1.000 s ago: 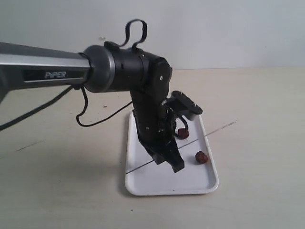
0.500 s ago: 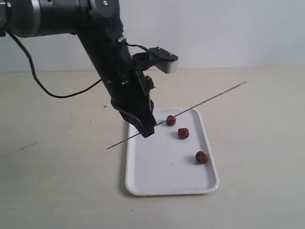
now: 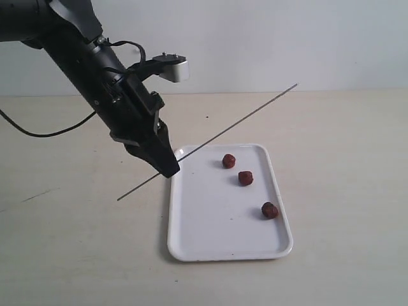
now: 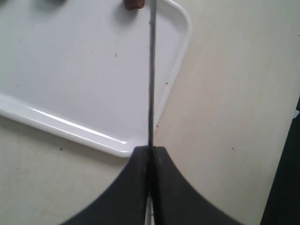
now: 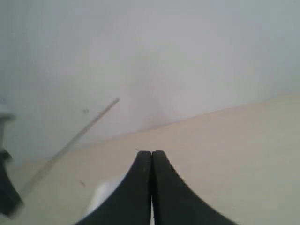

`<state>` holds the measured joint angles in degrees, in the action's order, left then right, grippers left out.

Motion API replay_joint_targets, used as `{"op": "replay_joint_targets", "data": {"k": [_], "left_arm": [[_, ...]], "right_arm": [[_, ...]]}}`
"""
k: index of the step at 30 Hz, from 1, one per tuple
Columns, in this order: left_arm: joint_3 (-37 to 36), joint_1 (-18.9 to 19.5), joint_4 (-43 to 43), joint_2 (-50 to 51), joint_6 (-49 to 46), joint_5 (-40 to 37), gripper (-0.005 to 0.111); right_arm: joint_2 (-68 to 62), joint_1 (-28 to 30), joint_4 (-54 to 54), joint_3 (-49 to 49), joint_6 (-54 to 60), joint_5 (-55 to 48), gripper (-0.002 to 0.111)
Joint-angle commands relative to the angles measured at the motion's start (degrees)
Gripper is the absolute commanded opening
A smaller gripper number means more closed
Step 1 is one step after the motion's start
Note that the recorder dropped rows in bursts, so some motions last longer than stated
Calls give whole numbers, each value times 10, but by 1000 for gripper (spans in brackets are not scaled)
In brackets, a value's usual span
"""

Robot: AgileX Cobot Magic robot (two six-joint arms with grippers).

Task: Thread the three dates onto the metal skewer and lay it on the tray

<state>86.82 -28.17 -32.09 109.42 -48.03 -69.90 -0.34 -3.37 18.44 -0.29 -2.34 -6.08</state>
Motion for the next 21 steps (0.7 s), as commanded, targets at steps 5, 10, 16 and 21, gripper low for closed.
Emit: {"op": "replay_joint_targets", "data": {"k": [5,10,16,21], "left_arm": [[-1,30,-52,-8,-19,-1,0],[-1,60,-70,-8,-23,-1,0],[-1,99,-70,-8,-27,-1,0],[-1,122,-70,-8,-34,-1,0]], "right_arm": [[3,4,209,3,-128,176,0],[-1,4,183,-1,-77,180,0],[-160,4,169,-83,-66,96,0],[-343,4,69,-235,23,4,0]]}}
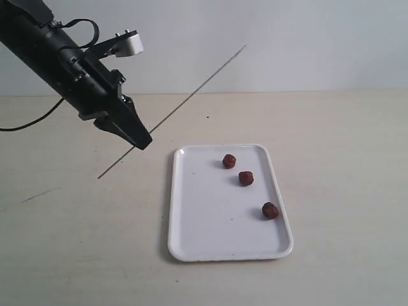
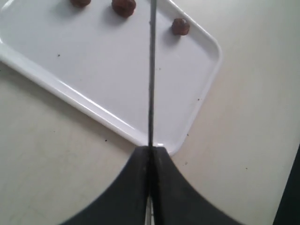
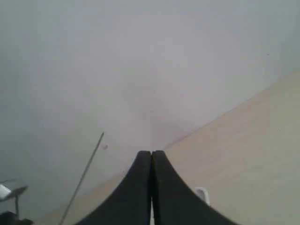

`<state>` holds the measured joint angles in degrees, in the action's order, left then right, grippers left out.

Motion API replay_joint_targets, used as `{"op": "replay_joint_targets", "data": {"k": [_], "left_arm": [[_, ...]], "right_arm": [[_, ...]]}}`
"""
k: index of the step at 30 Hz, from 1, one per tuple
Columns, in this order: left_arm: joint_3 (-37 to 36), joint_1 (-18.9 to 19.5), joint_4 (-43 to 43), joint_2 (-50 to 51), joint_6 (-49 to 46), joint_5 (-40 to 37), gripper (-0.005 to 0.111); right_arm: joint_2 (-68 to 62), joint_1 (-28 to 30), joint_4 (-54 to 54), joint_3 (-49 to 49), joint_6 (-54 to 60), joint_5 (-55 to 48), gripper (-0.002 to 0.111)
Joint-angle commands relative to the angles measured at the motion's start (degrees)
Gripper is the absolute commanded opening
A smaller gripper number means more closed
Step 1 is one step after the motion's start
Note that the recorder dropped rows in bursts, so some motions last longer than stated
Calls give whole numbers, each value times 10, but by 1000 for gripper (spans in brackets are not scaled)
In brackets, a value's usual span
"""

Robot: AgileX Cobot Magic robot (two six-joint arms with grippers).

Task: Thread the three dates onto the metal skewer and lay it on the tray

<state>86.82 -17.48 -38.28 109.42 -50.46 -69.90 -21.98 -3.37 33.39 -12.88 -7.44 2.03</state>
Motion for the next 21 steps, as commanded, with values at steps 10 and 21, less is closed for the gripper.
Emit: {"op": "replay_joint_targets", "data": {"k": [10,21], "left_arm": [[-1,29,-9,-8,-14,-1,0],[-1,47,-6,-8,-9,-1,0]], "right_arm": [[-492,4,-370,-510,117,-509,0],[-710,4,-278,-665,154,-667,0]]}}
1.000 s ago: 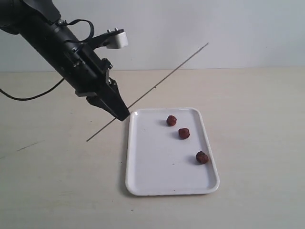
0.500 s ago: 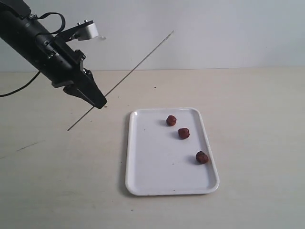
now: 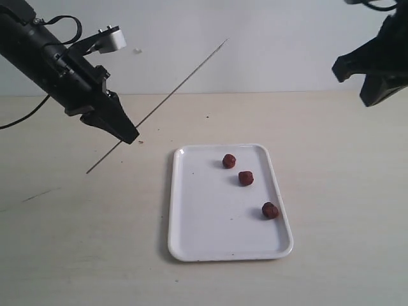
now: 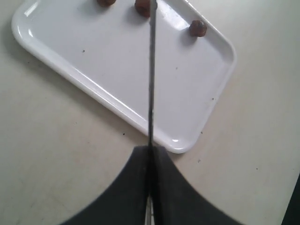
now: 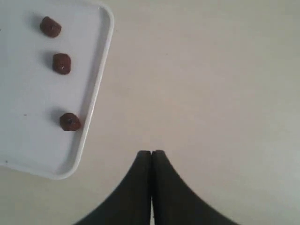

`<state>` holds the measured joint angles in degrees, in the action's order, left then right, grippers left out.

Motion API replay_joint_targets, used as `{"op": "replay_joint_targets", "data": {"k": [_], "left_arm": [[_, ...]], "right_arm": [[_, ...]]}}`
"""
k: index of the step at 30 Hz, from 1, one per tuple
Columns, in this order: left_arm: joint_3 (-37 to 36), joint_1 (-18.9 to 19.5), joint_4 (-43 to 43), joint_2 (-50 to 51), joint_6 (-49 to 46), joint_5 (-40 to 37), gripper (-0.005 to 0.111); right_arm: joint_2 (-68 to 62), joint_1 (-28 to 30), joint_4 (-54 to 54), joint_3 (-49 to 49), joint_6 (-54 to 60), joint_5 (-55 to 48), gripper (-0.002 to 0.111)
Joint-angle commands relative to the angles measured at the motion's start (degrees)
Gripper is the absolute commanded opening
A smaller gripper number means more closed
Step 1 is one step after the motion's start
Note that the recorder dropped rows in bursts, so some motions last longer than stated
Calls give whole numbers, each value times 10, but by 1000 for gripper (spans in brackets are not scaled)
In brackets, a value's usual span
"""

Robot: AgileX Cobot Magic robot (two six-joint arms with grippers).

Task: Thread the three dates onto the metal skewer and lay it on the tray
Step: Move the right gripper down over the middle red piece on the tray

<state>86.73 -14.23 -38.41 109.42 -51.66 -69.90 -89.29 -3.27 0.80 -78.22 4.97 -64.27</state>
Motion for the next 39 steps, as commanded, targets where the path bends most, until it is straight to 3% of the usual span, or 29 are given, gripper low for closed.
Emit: {"op": "replay_joint_targets", "data": {"k": [1,8,13,20,27,39], "left_arm": [[0,21,-2,-8,10,-1,0],[0,68,14,-8,33,-1,0],[0,96,32,-8,45,-1,0],[0,103,35,-8,55,-1,0],[0,103,34,-8,77,4,0],[0,103,12,-8,86,82,0]], "right_arm": [[-48,3,64,-11,42,2,0],[-116,3,114,-11,120,46,0],[-156,3,150,-11,277,75,0],[-181,3,202,-11,317,142,10],[-181,3,200,-11,273,127,10],[-235,3,241,-11,296,173,10]]}}
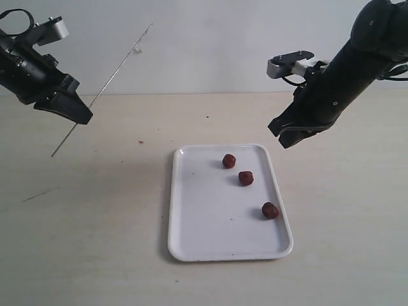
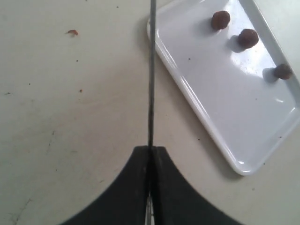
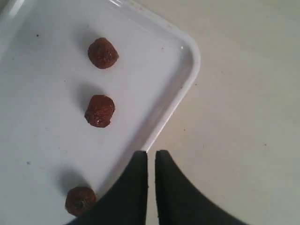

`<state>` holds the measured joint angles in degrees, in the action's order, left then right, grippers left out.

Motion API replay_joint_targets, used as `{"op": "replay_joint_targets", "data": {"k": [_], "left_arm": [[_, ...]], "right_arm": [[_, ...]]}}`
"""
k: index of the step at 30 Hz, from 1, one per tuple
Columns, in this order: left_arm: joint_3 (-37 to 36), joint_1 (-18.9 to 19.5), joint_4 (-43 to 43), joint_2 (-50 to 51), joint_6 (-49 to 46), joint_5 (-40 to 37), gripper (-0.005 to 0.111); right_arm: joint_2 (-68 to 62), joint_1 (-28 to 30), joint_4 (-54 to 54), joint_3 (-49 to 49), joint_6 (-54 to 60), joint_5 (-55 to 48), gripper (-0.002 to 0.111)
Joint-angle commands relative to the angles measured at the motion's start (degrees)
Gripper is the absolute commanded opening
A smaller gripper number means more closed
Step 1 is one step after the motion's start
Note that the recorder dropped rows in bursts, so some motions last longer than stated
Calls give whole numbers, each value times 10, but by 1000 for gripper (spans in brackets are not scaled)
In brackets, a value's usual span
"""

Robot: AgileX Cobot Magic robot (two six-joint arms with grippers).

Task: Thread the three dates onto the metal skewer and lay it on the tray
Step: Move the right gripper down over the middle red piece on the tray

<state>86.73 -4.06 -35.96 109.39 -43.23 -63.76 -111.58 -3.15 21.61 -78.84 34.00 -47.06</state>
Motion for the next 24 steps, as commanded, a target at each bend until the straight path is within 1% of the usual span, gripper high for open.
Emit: {"op": "replay_joint_targets", "data": {"k": [1,5,9,11,13,16,17,19,22,24], "left_arm": [[0,1,-14,-7,2,24,0],[0,1,-3,-7,-1,-8,0],[0,1,9,-7,-7,-35,0],[0,1,8,-7,-16,-35,0],[0,1,5,-7,-17,-30,0],[0,1,3,-7,-17,-30,0],[0,1,2,-7,-17,-30,0],[0,1,2,-7,-18,-30,0],[0,1,2,-7,-26,-30,0],[0,1,-4,-7,-29,-30,0]], "right_arm": [[-13,2,46,-5,3,-7,10],[-13,2,66,-5,3,-31,10],[-13,2,66,-5,4,-30,10],[-13,-2,64,-5,33,-14,10],[-20,-7,57,-9,72,10,14],[-42,-15,18,-44,48,11,24],[-50,-16,12,-59,25,-3,28],[-65,-18,12,-87,-13,-49,31],[-82,-29,-2,-120,-17,-132,31],[-85,-42,-35,-131,-17,-162,31]]}}
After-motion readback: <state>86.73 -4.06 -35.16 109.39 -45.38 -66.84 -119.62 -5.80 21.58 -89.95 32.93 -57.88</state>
